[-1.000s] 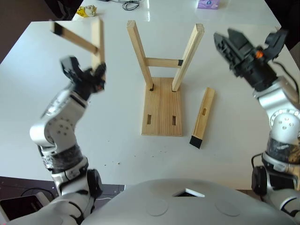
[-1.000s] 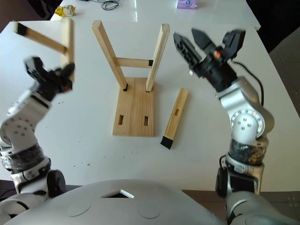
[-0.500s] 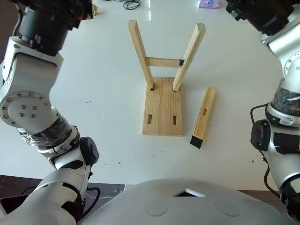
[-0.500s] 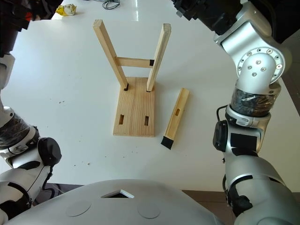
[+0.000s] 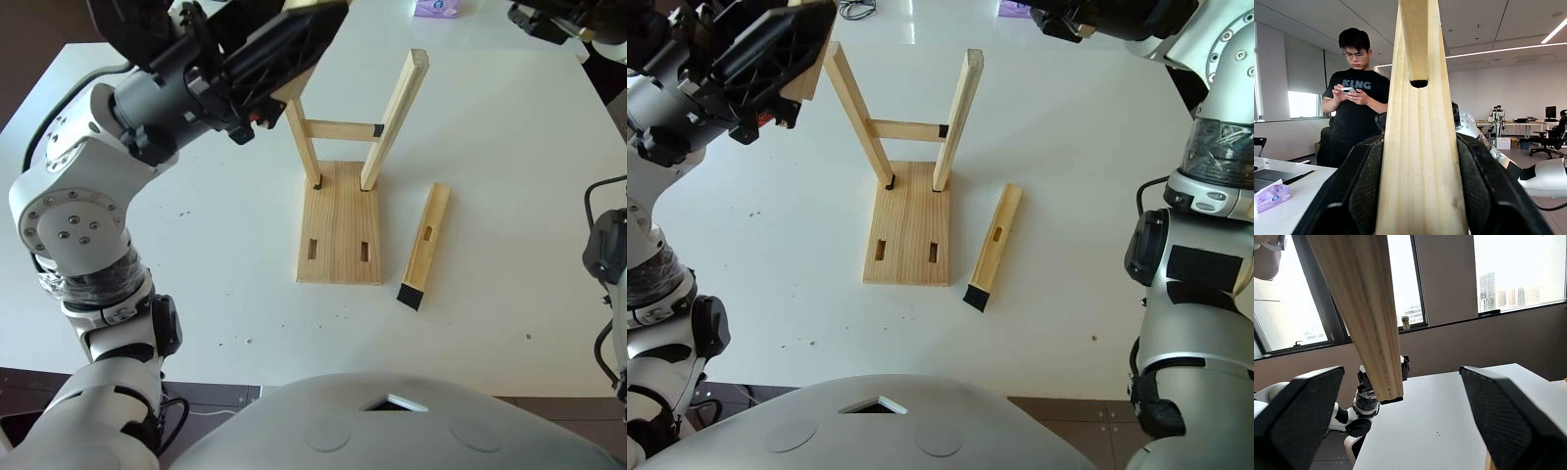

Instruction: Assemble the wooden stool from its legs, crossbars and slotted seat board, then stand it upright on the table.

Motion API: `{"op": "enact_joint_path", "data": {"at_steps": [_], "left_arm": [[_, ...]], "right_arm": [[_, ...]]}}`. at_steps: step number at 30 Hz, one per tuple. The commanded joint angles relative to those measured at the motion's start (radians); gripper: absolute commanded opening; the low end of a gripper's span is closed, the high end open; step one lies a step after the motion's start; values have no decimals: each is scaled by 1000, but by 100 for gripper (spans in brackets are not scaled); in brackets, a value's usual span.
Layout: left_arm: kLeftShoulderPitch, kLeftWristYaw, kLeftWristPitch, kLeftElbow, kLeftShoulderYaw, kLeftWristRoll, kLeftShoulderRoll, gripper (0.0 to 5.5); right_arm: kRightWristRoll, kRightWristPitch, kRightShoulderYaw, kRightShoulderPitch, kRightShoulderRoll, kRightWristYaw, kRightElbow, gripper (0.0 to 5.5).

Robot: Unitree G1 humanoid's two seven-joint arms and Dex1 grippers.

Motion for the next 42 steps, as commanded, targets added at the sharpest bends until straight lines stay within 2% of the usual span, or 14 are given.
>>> {"op": "enact_joint_path", "data": {"at_steps": [1, 12, 22, 36, 42], "left_arm": [[27, -61, -27, 5, -21, 21, 19, 205], [116, -87, -56, -19, -87, 61, -8, 205], [131, -81, -66, -22, -121, 66, -27, 205], [151, -125, -53, -3, -86, 43, 25, 205], [150, -145, -33, 6, -106, 53, 52, 205]], "right_arm": [[41, 44, -37, -39, 7, 17, -10, 436], [125, 126, -127, -80, 48, -41, 32, 436], [173, 136, -106, -30, 236, -255, -119, 436], [184, 136, -149, 38, 165, -259, -130, 221], [183, 149, -136, 37, 137, -224, -138, 214]]}}
